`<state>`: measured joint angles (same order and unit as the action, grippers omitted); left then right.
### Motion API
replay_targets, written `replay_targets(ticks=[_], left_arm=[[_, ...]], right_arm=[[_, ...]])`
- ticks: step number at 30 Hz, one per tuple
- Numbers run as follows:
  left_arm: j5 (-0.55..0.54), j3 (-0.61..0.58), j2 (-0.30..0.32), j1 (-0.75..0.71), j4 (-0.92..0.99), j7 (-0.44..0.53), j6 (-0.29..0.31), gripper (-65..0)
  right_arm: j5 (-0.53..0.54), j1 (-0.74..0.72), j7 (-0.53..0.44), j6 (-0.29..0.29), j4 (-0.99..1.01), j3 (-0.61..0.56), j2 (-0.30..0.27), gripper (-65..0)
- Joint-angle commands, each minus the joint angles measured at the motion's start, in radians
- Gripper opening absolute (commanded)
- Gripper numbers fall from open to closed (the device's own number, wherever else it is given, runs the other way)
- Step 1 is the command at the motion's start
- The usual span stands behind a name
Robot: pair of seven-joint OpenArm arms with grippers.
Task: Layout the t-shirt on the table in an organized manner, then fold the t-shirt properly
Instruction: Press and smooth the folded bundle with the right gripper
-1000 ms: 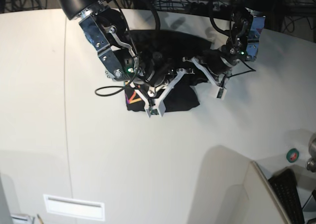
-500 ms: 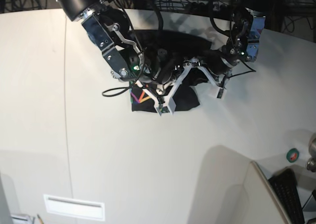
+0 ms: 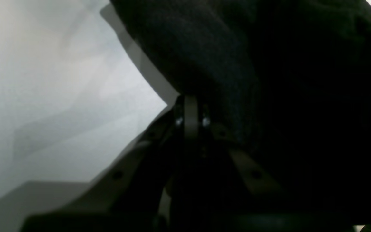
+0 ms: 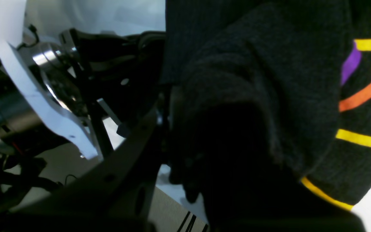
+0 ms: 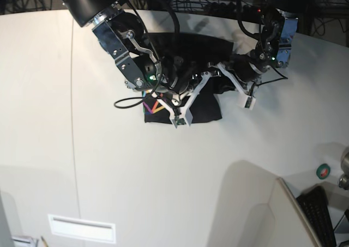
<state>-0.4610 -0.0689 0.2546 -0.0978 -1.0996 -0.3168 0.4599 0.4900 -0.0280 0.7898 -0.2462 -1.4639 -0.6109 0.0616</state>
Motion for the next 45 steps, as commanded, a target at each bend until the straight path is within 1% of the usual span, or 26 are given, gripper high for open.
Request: replay_targets(ticks=[1, 5, 7, 11, 20, 22, 24, 27, 28, 30, 31, 32, 33, 38, 39, 41, 43, 45], left_arm=[[0.043, 0.001, 0.01, -0.007, 0.002, -0.055, -0.029, -65.0], [0.043, 0.001, 0.013, -0.006, 0.002, -0.055, -0.029, -65.0], [0.043, 0.001, 0.025, -0.006, 0.002, -0.055, -0.029, -65.0], [0.043, 0.001, 0.03, -0.006, 0.002, -0.055, -0.029, -65.0], [0.041, 0.001, 0.033, -0.007, 0.0, -0.055, -0.029, -65.0], [0.037, 0.001, 0.051, -0.009, -0.011, -0.057, -0.029, -65.0], [0.035, 0.007, 0.074, -0.039, -0.046, -0.057, -0.029, -65.0], [0.035, 0.08, 0.101, -0.107, -0.127, -0.057, -0.026, -65.0], [0.035, 0.113, 0.105, -0.133, -0.152, -0.057, -0.026, -65.0], [0.035, 0.166, 0.117, -0.173, -0.187, -0.057, -0.026, -65.0], [0.035, 0.191, 0.119, -0.19, -0.198, -0.057, -0.026, -65.0], [0.035, 0.22, 0.121, -0.207, -0.207, -0.057, -0.026, -65.0], [0.035, 0.252, 0.127, -0.222, -0.213, -0.057, -0.025, -65.0], [0.035, 0.372, 0.131, -0.268, -0.207, -0.058, -0.02, -65.0], [0.035, 0.393, 0.13, -0.271, -0.207, -0.058, -0.003, -65.0], [0.035, 0.436, 0.125, -0.271, -0.205, -0.071, 0.041, -65.0], [0.035, 0.505, 0.122, -0.26, -0.205, -0.169, 0.083, -65.0], [0.035, 0.556, 0.117, -0.237, -0.208, -0.244, 0.102, -65.0]], right_arm=[[0.005, -0.017, -0.014, 0.006, -0.018, -0.001, 0.014, -65.0], [0.005, -0.017, -0.014, 0.006, -0.018, -0.001, 0.014, -65.0], [0.005, -0.017, -0.02, 0.006, -0.018, -0.001, 0.014, -65.0], [0.005, -0.017, -0.068, 0.006, -0.014, -0.002, 0.016, -65.0], [0.005, -0.017, -0.077, 0.006, -0.013, -0.004, 0.016, -65.0], [0.005, -0.017, -0.077, 0.006, -0.013, -0.004, 0.016, -65.0], [0.005, -0.017, -0.077, 0.006, -0.013, -0.004, 0.016, -65.0], [0.005, -0.017, -0.077, 0.006, -0.013, -0.004, 0.016, -65.0], [0.005, -0.017, -0.077, 0.006, -0.013, -0.004, 0.016, -60.2], [0.005, -0.016, -0.077, 0.006, -0.013, -0.004, 0.016, -45.5], [0.005, -0.016, -0.077, 0.009, -0.013, -0.005, 0.016, -39.5], [0.005, -0.016, -0.077, 0.011, -0.013, -0.005, 0.016, -35.3], [0.005, -0.016, -0.077, 0.014, -0.013, -0.005, 0.016, -33.8], [0.005, -0.023, -0.077, 0.014, 0.012, -0.007, 0.045, -33.6], [0.005, -0.031, -0.076, 0.014, 0.029, -0.013, 0.051, -33.6], [0.005, -0.049, -0.077, 0.014, 0.062, -0.076, 0.056, -33.6], [0.005, -0.085, -0.077, 0.009, 0.079, -0.172, 0.059, -33.6], [0.005, -0.111, -0.077, 0.008, 0.076, -0.244, 0.059, -33.6]])
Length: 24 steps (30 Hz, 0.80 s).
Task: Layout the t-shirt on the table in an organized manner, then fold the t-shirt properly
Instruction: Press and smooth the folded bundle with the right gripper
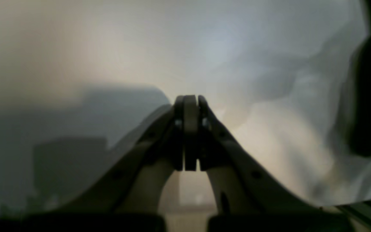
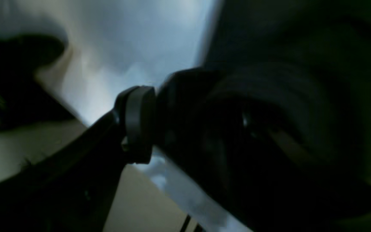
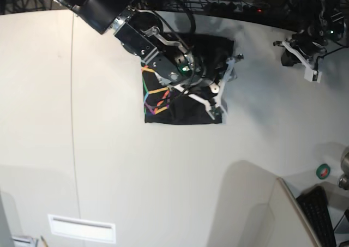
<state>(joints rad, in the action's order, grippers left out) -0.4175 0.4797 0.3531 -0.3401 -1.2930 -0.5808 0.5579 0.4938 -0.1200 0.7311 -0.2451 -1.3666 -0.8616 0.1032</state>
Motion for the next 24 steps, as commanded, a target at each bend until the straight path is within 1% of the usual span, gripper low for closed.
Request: replay_targets(ticks=[1, 5, 8, 9, 11, 12, 13, 14, 15, 16, 19, 21, 24], left_arm=[[-0.005, 0.032, 0.011, 0.019, -0.01, 0.003, 0.008, -65.0], [-0.001, 0.07, 0.01, 0.037, -0.01, -0.003, 0.008, -65.0], [-0.001, 0.073, 0.01, 0.039, -0.01, -0.003, 0.008, -65.0], [-0.001, 0.073, 0.01, 0.039, -0.01, -0.003, 0.008, -65.0], [-0.001, 0.073, 0.011, 0.037, 0.0, -0.001, 0.008, -65.0], [-0.001, 0.073, 0.014, 0.037, 0.011, -0.001, 0.008, -65.0], [-0.002, 0.073, 0.025, 0.037, 0.025, 0.0, 0.008, -65.0], [-0.004, 0.073, 0.028, 0.037, 0.036, 0.0, 0.008, -65.0], [-0.004, 0.073, 0.028, 0.039, 0.045, 0.002, 0.008, -65.0], [-0.004, 0.073, 0.031, 0.039, 0.051, 0.002, 0.008, -65.0], [-0.005, 0.073, 0.033, 0.039, 0.056, 0.002, 0.008, -65.0], [-0.005, 0.073, 0.033, 0.039, 0.056, 0.002, 0.008, -65.0], [-0.005, 0.073, 0.033, 0.039, 0.054, 0.002, 0.008, -65.0]], right_arm=[[0.001, -0.034, -0.018, 0.007, -0.023, -0.029, 0.017, -33.6], [0.001, -0.102, -0.011, 0.007, -0.133, -0.152, 0.019, -33.8], [-0.001, -0.105, 0.008, 0.002, -0.297, -0.152, -0.04, -33.8], [-0.001, -0.103, 0.029, -0.015, -0.345, -0.14, -0.066, -33.8], [-0.001, -0.088, 0.083, -0.079, -0.412, -0.097, -0.104, -34.5], [-0.001, -0.077, 0.107, -0.121, -0.434, -0.066, -0.119, -37.4], [-0.001, -0.062, 0.124, -0.155, -0.446, -0.029, -0.141, -43.5], [-0.001, -0.048, 0.134, -0.176, -0.451, 0.0, -0.159, -51.3], [-0.001, -0.034, 0.138, -0.184, -0.451, 0.023, -0.175, -60.8], [-0.001, -0.016, 0.135, -0.187, -0.449, 0.046, -0.194, -65.0], [-0.001, 0.041, 0.13, -0.187, -0.42, 0.12, -0.228, -65.0], [-0.002, 0.058, 0.13, -0.185, -0.373, 0.152, -0.228, -65.0], [-0.002, 0.059, 0.127, -0.184, -0.282, 0.16, -0.228, -65.0]])
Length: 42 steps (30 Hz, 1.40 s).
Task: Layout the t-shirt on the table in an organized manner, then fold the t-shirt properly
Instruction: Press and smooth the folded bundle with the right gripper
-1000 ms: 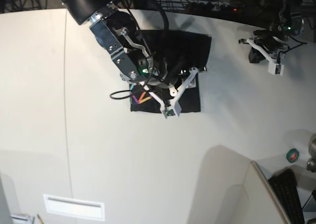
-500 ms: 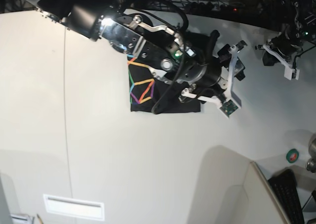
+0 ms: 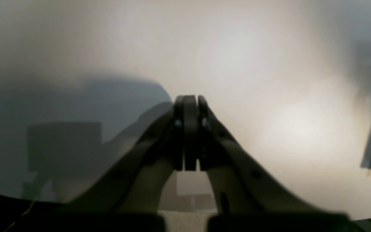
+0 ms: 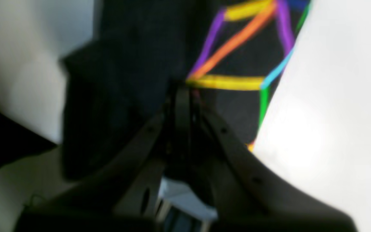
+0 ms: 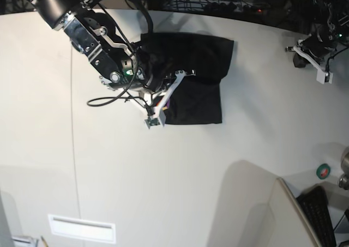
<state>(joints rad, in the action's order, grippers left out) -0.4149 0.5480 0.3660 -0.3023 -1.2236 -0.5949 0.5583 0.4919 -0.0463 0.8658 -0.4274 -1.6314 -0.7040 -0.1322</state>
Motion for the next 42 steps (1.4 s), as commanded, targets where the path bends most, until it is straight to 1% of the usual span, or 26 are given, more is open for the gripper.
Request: replay_targets(ticks=[1, 3, 5, 12, 13, 15, 17, 21, 24, 26, 29, 30, 31, 32, 33, 36, 37, 39, 42], left_arm=[[-0.008, 0.005, 0.02, 0.001, -0.015, 0.016, 0.007, -65.0], [-0.008, 0.005, 0.018, 0.001, -0.015, 0.016, 0.007, -65.0], [-0.008, 0.005, 0.018, 0.001, -0.014, 0.016, 0.007, -65.0], [-0.006, 0.005, 0.02, -0.001, -0.012, 0.016, 0.007, -65.0], [-0.006, 0.005, 0.02, -0.001, -0.012, 0.016, 0.007, -65.0], [-0.006, 0.005, 0.02, -0.001, -0.012, 0.016, 0.007, -65.0], [-0.006, 0.005, 0.02, 0.001, -0.014, 0.016, 0.007, -65.0], [-0.006, 0.005, 0.02, 0.001, -0.015, 0.016, 0.007, -65.0], [-0.006, 0.005, 0.02, 0.001, -0.014, 0.016, 0.007, -65.0], [-0.006, 0.005, 0.02, 0.001, -0.014, 0.016, 0.007, -65.0], [-0.006, 0.005, 0.02, 0.001, -0.012, 0.016, 0.007, -65.0], [-0.006, 0.005, 0.02, 0.001, -0.012, 0.016, 0.007, -65.0], [-0.005, 0.005, 0.02, 0.001, -0.012, 0.016, 0.007, -65.0], [-0.005, 0.005, 0.02, 0.001, -0.012, 0.016, 0.007, -65.0], [-0.005, 0.007, 0.02, 0.001, -0.012, 0.016, 0.007, -65.0], [-0.005, 0.007, 0.021, 0.001, -0.012, 0.016, 0.007, -65.0], [-0.005, 0.007, 0.021, 0.001, -0.012, 0.016, 0.007, -65.0], [-0.005, 0.007, 0.021, 0.001, -0.012, 0.016, 0.007, -65.0], [-0.005, 0.007, 0.021, 0.001, -0.022, 0.016, 0.007, -65.0]], right_arm=[[0.0, -0.014, -0.02, -0.001, 0.007, 0.002, 0.009, -65.0], [0.0, -0.007, -0.056, -0.001, 0.032, 0.001, 0.009, -65.0], [0.0, 0.001, -0.072, -0.001, 0.043, 0.001, 0.007, -65.0], [0.0, -0.005, -0.075, 0.002, 0.118, 0.001, 0.016, -65.0], [0.0, -0.005, -0.075, 0.015, 0.121, 0.001, 0.021, -65.0], [0.0, -0.008, -0.075, 0.06, 0.136, 0.001, 0.053, -65.0], [0.0, -0.03, -0.075, 0.088, 0.171, 0.001, 0.082, -65.0], [0.0, -0.091, -0.076, 0.097, 0.244, -0.006, 0.173, -65.0], [0.0, -0.172, -0.082, 0.097, 0.294, -0.061, 0.23, -65.0], [0.0, -0.224, -0.142, 0.097, 0.345, -0.11, 0.256, -65.0], [0.003, -0.274, -0.27, 0.098, 0.369, -0.188, 0.259, -65.0], [0.003, -0.281, -0.3, 0.098, 0.362, -0.205, 0.256, -65.0], [0.003, -0.281, -0.306, 0.098, 0.343, -0.211, 0.251, -65.0], [0.003, -0.281, -0.293, 0.098, 0.322, -0.211, 0.245, -65.0], [0.003, -0.281, -0.262, 0.097, 0.297, -0.211, 0.223, -65.0], [0.003, -0.257, -0.078, 0.092, 0.205, -0.21, 0.182, -65.0], [0.0, -0.237, -0.032, 0.092, 0.187, -0.208, 0.17, -65.0], [0.0, -0.206, -0.02, 0.092, 0.171, -0.208, 0.147, -65.0], [0.0, -0.157, -0.02, 0.092, 0.176, -0.211, 0.138, -65.0]])
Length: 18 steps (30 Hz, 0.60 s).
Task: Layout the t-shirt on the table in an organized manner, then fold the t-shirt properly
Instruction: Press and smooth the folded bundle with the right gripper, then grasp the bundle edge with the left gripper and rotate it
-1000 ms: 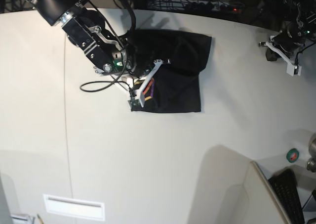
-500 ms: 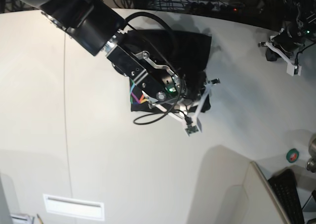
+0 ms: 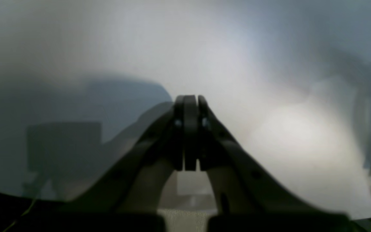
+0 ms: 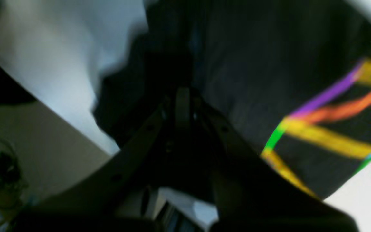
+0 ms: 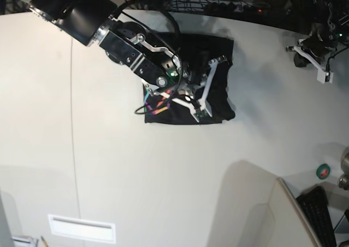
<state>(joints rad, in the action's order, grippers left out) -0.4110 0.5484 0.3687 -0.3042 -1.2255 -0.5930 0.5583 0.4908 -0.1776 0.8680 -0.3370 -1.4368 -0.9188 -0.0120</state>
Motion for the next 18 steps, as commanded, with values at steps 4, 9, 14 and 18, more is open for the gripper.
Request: replay_targets(ticks=[4, 9, 14, 18], left_arm=[[-0.009, 0.006, 0.019, 0.006, -0.02, 0.014, 0.007, -65.0], [-0.009, 0.005, 0.019, 0.023, -0.015, 0.008, 0.007, -65.0], [-0.013, -0.003, 0.01, 0.026, -0.033, 0.005, 0.007, -65.0], [-0.016, -0.003, -0.04, 0.046, -0.118, -0.071, 0.009, -65.0]], right_arm=[[0.001, 0.01, -0.022, 0.006, 0.012, -0.001, 0.024, -65.0], [0.004, 0.022, -0.014, 0.008, 0.051, -0.078, 0.024, -65.0], [0.006, 0.02, -0.014, 0.02, 0.052, -0.115, 0.025, -65.0], [0.006, 0.02, -0.013, 0.166, 0.041, -0.112, 0.03, -65.0]])
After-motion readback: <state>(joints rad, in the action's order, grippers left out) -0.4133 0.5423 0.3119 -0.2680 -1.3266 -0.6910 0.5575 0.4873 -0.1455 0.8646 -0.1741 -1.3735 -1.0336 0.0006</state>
